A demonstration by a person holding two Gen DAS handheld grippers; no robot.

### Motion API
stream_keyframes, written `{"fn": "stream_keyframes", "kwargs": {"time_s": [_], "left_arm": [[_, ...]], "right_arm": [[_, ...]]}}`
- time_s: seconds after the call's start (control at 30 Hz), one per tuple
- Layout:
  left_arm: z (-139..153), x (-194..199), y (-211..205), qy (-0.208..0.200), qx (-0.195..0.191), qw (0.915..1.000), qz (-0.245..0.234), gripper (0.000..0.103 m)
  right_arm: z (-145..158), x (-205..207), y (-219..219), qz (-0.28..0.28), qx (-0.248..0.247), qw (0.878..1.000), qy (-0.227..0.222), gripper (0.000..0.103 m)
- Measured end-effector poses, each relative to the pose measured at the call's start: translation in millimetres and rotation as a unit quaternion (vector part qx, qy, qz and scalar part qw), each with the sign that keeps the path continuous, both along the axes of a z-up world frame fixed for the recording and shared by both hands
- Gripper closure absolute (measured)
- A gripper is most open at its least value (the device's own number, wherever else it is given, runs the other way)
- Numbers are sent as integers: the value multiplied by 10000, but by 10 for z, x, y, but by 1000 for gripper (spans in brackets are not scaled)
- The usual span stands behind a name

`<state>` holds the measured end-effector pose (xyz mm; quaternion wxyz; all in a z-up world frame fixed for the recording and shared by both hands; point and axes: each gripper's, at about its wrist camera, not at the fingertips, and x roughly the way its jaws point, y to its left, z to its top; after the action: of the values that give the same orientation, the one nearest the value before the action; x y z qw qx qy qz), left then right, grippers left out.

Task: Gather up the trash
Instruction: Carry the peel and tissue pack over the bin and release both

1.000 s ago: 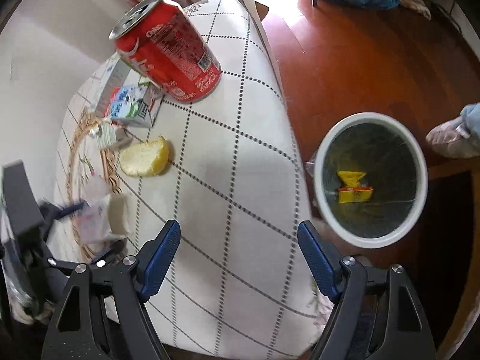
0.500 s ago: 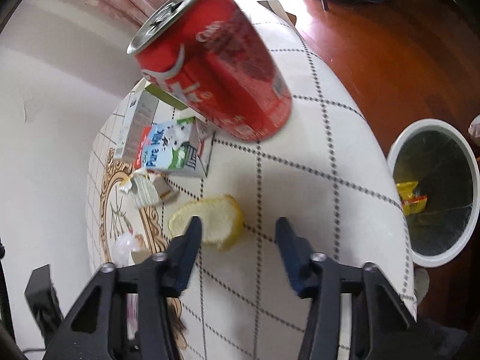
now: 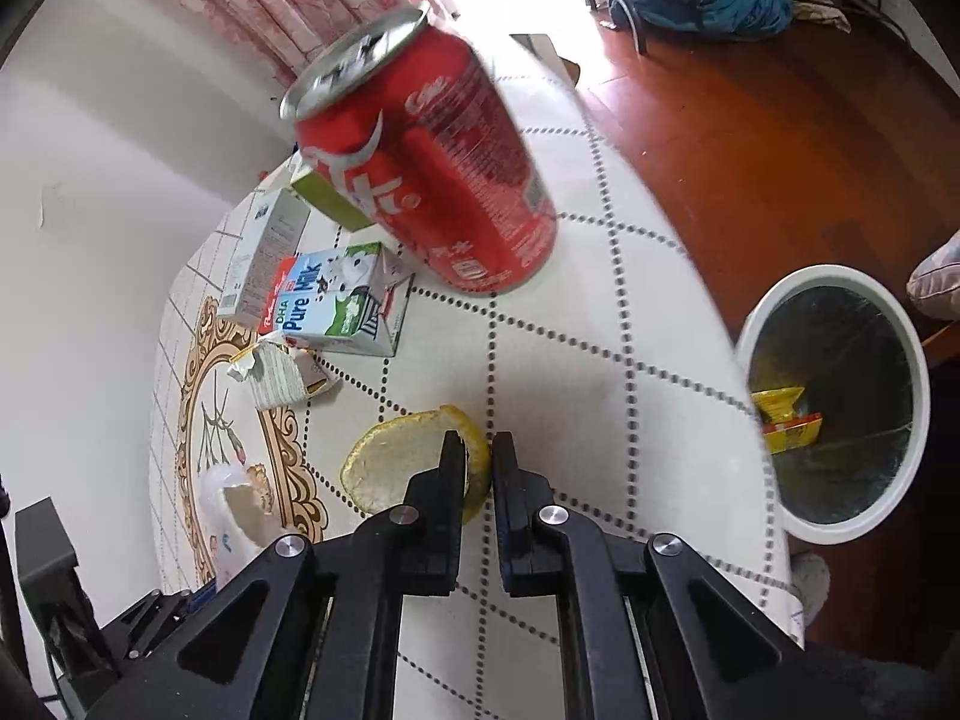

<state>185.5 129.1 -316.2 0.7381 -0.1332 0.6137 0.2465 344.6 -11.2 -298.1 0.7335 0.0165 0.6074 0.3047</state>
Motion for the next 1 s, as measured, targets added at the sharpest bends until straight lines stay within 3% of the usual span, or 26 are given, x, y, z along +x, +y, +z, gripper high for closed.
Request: {"fn": "stream_keyframes", "kwargs": {"time_s": [0.33, 0.6, 0.8, 1.0], "left_arm": [[742, 112, -252, -799, 155, 9963, 258, 56], [1271, 568, -702, -1484, -70, 9888, -156, 56], [1281, 1103, -1166, -1692, -543, 9824, -570, 56], [969, 1757, -1664, -1550, -1298, 9749, -932, 56]], "right_arm": [[431, 53, -528, -106, 171, 9992, -337, 94], [964, 304, -1270, -423, 255, 9959, -754, 94], [1173, 607, -1990, -791, 38, 9918, -999, 94], [1006, 956, -2651, -1159, -383, 9877, -974, 94]]}}
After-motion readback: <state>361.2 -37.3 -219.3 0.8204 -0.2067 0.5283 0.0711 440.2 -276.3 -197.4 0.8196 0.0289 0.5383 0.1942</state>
